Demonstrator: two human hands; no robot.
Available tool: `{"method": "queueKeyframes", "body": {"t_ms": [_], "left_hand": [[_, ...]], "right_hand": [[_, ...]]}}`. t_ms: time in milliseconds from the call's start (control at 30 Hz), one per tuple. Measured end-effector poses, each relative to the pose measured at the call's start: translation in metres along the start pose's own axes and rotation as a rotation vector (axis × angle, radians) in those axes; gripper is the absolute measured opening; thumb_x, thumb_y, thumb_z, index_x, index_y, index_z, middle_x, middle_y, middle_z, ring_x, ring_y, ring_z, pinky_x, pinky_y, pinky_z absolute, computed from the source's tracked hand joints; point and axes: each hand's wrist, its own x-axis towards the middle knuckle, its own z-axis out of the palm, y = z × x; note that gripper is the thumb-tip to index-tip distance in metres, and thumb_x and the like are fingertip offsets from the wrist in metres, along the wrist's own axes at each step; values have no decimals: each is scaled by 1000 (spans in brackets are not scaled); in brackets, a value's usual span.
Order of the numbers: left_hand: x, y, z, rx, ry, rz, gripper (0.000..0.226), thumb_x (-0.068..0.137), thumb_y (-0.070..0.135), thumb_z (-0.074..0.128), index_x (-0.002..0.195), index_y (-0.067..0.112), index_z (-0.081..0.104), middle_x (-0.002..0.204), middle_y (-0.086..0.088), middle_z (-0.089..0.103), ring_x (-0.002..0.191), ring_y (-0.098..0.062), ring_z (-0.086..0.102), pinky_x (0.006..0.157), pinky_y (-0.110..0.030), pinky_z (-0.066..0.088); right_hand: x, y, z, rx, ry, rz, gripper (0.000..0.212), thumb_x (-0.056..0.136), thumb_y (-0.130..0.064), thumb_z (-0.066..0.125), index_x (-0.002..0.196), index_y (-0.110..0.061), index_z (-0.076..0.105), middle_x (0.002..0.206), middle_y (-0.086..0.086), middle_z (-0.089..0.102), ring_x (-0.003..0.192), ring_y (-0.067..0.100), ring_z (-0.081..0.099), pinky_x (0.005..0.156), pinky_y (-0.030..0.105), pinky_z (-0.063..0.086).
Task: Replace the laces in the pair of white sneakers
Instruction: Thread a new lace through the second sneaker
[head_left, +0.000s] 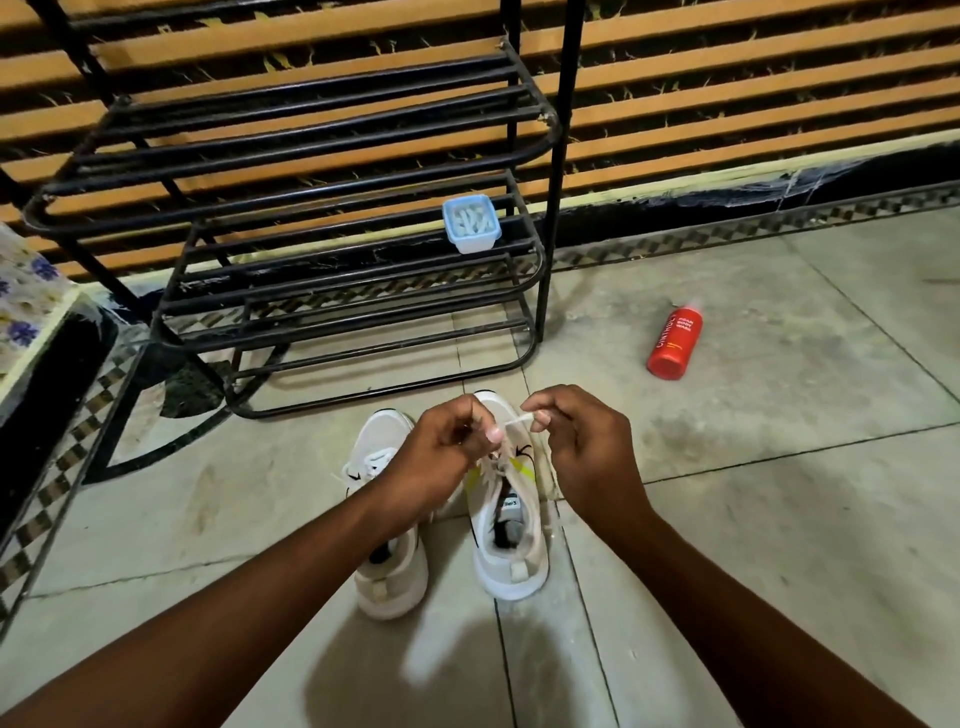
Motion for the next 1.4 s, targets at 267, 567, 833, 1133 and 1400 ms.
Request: {"method": "queueKeyframes", "body": {"t_ms": [267,567,833,1133,1400], "left_hand": [[5,-10,3,56,159,-18,12,86,0,81,79,-4,72,85,-11,77,81,-23,74,84,-43,61],[2,-14,6,125,207,28,15,85,8,83,85,9,68,87,-9,74,84,-33,72,76,-50,61],[3,-16,3,113,142,7,22,102,-10,50,107,3,66,97,-13,73,72,-13,68,65,-25,54],[3,-13,-1,19,130,-143,10,92,-3,71,100,1,75,80,-17,72,65,-6,66,65,-20,54],[5,-1,-8,208,239,-56,14,97,11,69,89,11,81,85,2,78,58,5,61,59,-16,46]], "right_hand": [[1,17,4,-84,-173,113,24,92,-10,66,106,-26,78,81,-12,56,88,9,55,76,21,42],[4,16,14,-178,-159,115,5,86,-21,78,89,-25,75,78,-13,42,87,19,45,75,39,44],[4,9,22,-355,-191,12,11,82,-14,74,91,-20,70,83,-13,36,92,12,35,80,38,36],[1,13,20,-273,-121,47,4,86,-23,71,86,-23,67,80,-15,40,86,17,42,74,43,43],[2,13,22,-239,-138,47,2,84,-22,65,82,-23,64,81,-12,47,85,19,43,71,44,44]]}}
